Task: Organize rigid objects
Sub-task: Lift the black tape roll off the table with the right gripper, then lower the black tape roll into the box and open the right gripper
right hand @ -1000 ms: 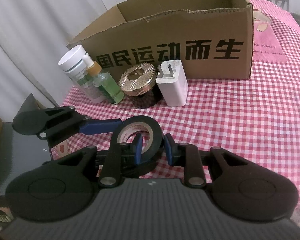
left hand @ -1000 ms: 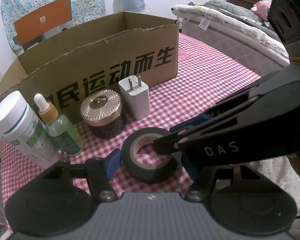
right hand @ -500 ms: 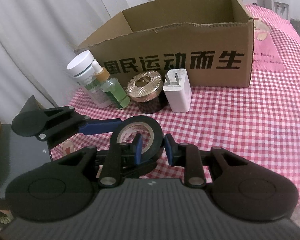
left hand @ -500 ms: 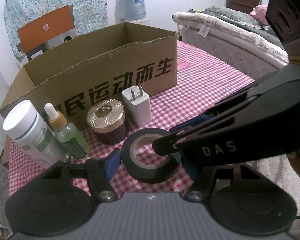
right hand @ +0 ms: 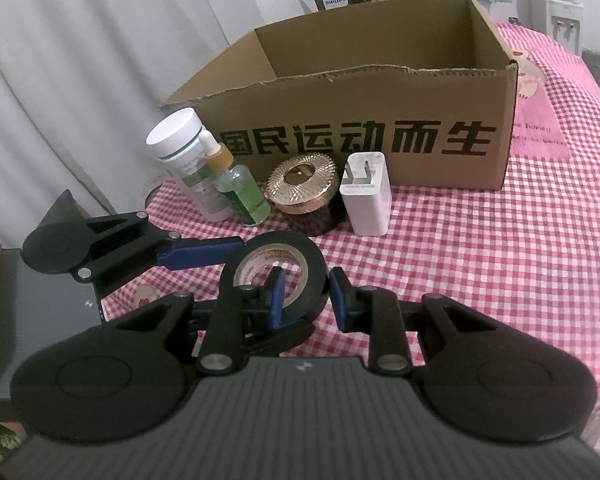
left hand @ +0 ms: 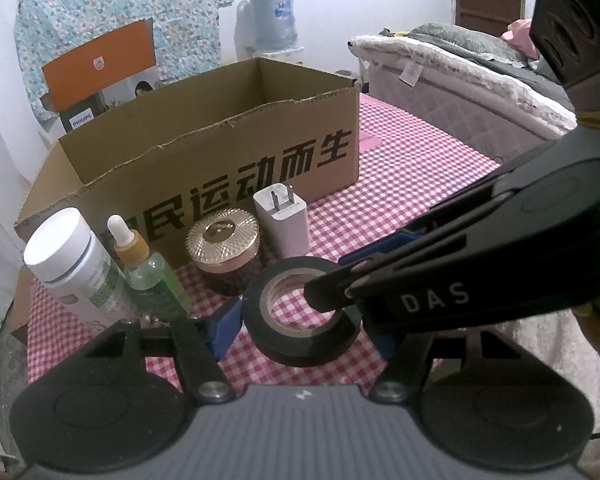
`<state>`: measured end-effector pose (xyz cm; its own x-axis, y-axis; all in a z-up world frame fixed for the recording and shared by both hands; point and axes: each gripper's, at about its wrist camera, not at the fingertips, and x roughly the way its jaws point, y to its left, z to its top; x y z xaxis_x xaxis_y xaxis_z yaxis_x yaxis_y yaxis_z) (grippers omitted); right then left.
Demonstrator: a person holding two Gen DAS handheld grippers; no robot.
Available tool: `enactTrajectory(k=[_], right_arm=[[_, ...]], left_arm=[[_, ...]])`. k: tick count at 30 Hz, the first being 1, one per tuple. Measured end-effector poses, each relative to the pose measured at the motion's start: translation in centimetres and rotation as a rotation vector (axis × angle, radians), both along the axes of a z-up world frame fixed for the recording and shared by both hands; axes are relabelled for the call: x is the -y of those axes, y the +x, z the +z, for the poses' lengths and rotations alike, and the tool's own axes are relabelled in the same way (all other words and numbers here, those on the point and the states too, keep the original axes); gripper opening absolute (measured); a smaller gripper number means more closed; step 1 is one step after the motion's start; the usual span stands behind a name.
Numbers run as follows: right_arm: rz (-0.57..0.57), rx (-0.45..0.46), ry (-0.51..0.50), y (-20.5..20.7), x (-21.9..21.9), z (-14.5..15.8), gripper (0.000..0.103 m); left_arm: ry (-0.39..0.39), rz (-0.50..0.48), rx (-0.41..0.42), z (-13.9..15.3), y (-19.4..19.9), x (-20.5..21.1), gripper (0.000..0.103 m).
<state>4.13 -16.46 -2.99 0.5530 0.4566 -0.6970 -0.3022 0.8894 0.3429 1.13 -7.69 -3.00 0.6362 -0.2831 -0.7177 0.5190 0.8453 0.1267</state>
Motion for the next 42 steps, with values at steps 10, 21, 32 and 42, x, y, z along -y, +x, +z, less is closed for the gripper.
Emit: enactTrajectory(k=[10,21,32,42], right_arm=[[0.002,0.017,0.002,-0.3,-0.1,0.5,0.025],[0.008,0.092,0.0,-0.4,-0.6,2.8,0.025],[0.045,0.271,0.025,1.7,-1.7,8.5,0.025],[0.131,0.287,0.035,9.7,-2.9,14.3,0.026]], left_arm=[[-0.007,0.002,0.02,0.6,-0.3,-0.3,0.067],[-0.027,0.016,0.088,3.2,-0.1,-1.0,0.067],[0.01,0.052,0.243,9.2,2.1,-1.9,0.067],[0.042,0.072,0.243,14.2,9.8,-3.1,0.067]])
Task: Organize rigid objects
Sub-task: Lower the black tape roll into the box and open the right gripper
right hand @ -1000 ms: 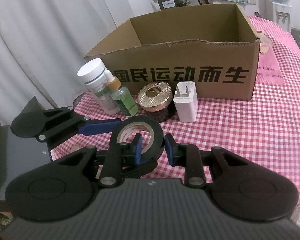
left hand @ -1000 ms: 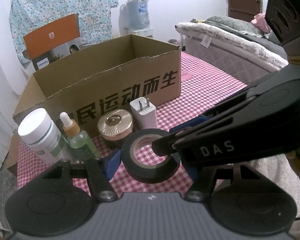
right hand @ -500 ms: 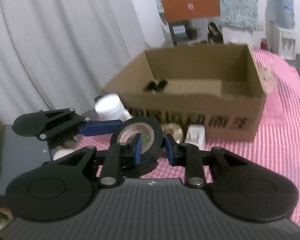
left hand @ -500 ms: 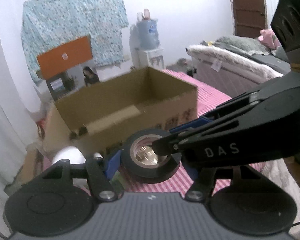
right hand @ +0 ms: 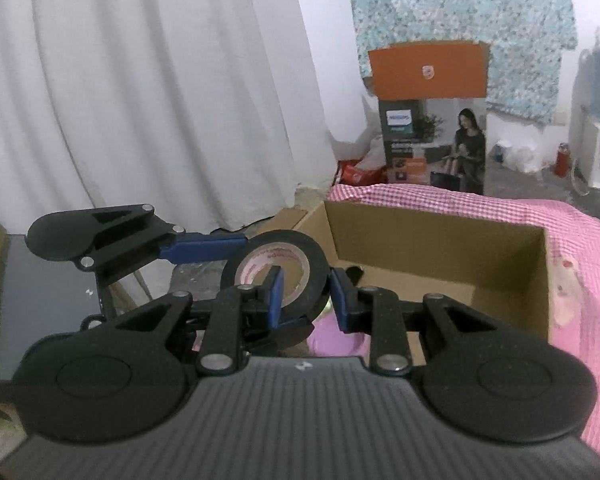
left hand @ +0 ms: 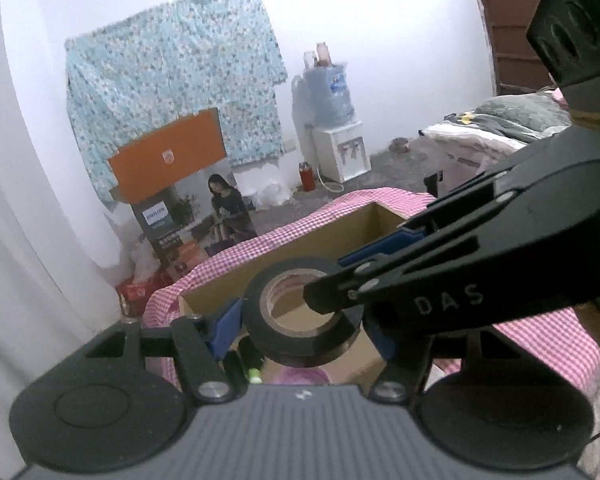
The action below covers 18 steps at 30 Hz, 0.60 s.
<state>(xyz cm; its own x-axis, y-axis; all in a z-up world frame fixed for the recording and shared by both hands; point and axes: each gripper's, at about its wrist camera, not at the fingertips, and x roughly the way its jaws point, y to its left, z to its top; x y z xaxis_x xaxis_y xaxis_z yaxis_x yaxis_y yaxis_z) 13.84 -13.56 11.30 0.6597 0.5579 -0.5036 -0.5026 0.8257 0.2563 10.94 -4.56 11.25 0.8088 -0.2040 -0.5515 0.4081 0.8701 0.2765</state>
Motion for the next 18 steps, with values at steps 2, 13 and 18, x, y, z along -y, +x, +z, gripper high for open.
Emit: enactTrajectory(k=[2,13,18], right_arm=[[0.015,-0.041,0.008,2.9,-0.3,0.6,0.026],[0.022,-0.406,0.0,17.8,-2.1,-4.3,0.026],[0.001,-0.532,-0.008,20.8,-2.2,-8.3,0.026]], left_arm=[[-0.008,0.003,-0.047,0.5,2.6,-0.4,0.067],[-0.024,0.023,-0.399,-4.2,16.2,-2.3,0.067],[-0.035,0.038,-0.515,-7.7,19.8,-2.5,0.067]])
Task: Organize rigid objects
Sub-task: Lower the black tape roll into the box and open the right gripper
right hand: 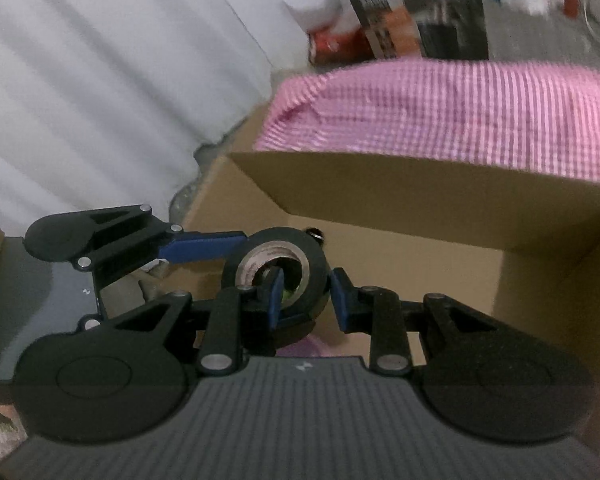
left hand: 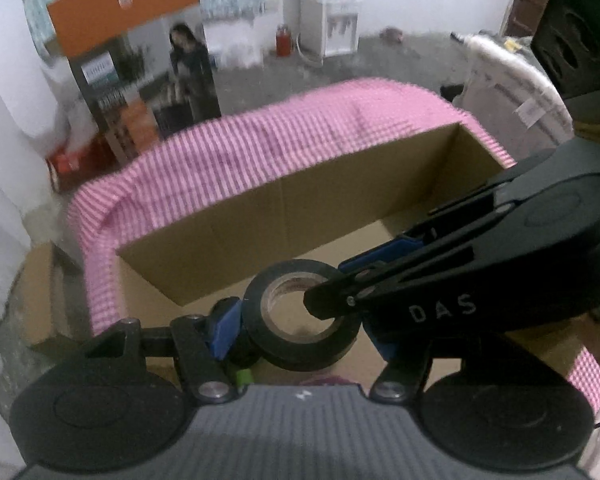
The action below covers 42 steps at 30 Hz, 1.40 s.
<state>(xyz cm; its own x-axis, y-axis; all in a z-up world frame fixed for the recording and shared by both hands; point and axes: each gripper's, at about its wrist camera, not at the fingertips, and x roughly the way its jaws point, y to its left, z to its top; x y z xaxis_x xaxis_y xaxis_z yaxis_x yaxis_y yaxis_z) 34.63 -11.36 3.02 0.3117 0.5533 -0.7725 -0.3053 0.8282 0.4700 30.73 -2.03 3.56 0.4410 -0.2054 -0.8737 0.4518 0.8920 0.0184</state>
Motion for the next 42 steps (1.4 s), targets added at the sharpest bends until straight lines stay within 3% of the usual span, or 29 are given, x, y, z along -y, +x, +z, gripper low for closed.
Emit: enactTrajectory(k=[5,16,22,24,32,36,42], right_arm=[[-0.009,-0.092,-0.015,3.2,0.0,-3.3,0.026],[-0.036,-0.196,-0.006,6.4,0.3,-8.0,0.027],[-0.041,-0.214,0.022,7.4,0.1,-9.0,0.037],[-0.05,-0.213,0.032,7.6,0.2,-9.0,0.046],[-0.117,-0.141,0.133,5.2,3.4,-4.0,0.062],[-0.135,-0.025,0.194,1.8,5.6,0.9,0.075],[-0.134,0.173,0.24,-6.2,8.5,7.8,0.085]], left_arm=[[0.042,-0.011,-0.05,-2.6,2.1,1.0,0.067],[0.062,0.012,-0.139,-6.4,5.4,1.2,0.067],[0.068,0.015,-0.129,-6.5,5.6,1.2,0.068],[0.06,0.022,-0.127,-6.1,5.5,1.1,0.071],[-0.023,0.033,-0.048,-1.4,3.5,0.0,0.078],[-0.086,0.025,0.04,2.5,0.9,-1.1,0.084],[-0.167,0.018,0.188,8.5,-4.5,-3.1,0.088]])
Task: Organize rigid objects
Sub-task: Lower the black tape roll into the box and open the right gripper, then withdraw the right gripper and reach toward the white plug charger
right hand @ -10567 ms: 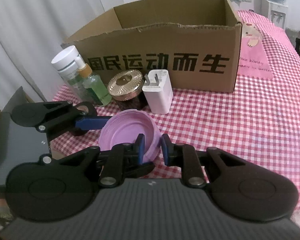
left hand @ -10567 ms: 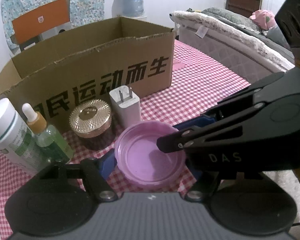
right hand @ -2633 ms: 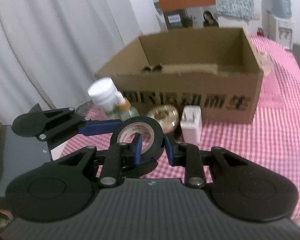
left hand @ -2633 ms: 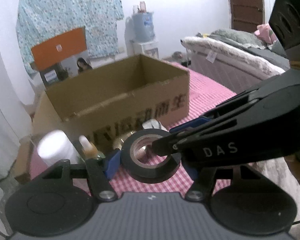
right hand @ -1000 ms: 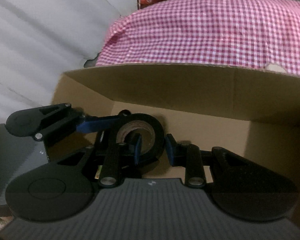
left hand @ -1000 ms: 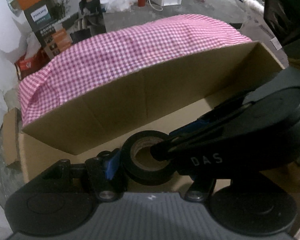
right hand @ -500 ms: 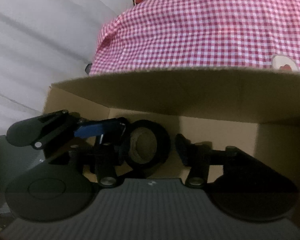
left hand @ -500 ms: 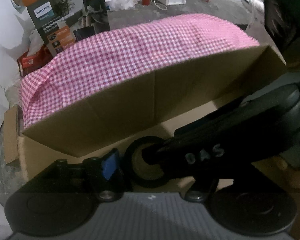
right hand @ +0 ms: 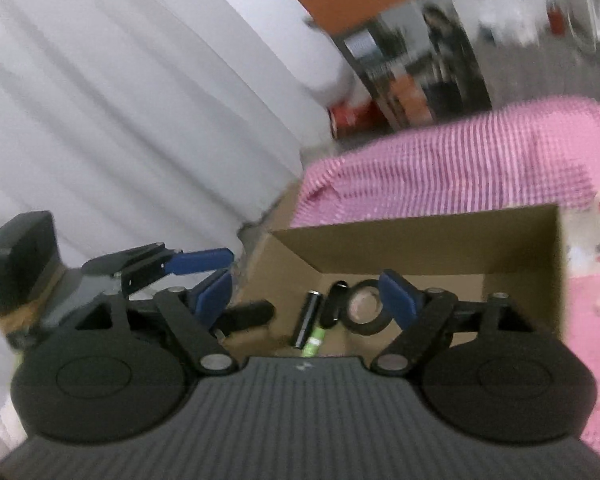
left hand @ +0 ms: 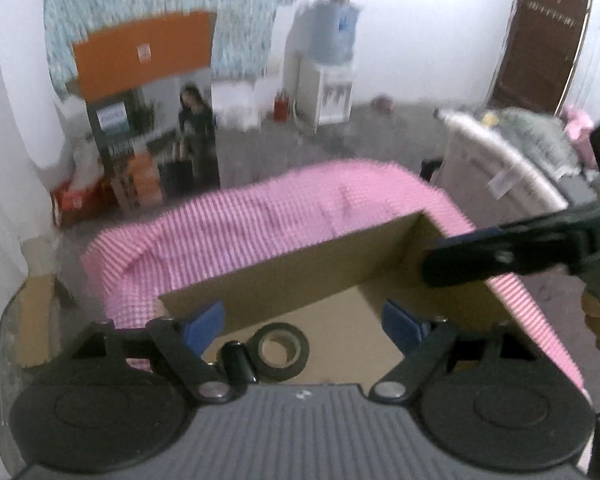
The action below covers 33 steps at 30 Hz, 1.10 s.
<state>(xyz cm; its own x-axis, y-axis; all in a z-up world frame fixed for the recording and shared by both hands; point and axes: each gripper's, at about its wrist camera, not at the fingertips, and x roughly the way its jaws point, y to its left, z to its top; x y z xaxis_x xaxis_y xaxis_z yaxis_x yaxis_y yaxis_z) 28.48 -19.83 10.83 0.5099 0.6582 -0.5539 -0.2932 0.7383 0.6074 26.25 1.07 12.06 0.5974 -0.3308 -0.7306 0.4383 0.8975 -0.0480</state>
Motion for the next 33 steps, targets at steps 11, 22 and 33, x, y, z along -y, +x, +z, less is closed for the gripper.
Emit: enactTrajectory(k=[11,22,33], right_arm=[[-0.124,0.285,-0.092,-19.2,4.4,0.8,0.098],[-0.244,0.116,-0.032,-23.8,5.5,-10.2,0.098],[-0.228,-0.031,0.064,-17.5,4.8,-15.1,0.057]], left_arm=[[-0.137,-0.047,0.142,-0.5,-14.8,-0.7,0.097],[-0.047,-0.136,0.127,-12.4,-20.7,8.2,0.096],[0.06,-0.105,0.195,-18.1,-19.9,11.6,0.068]])
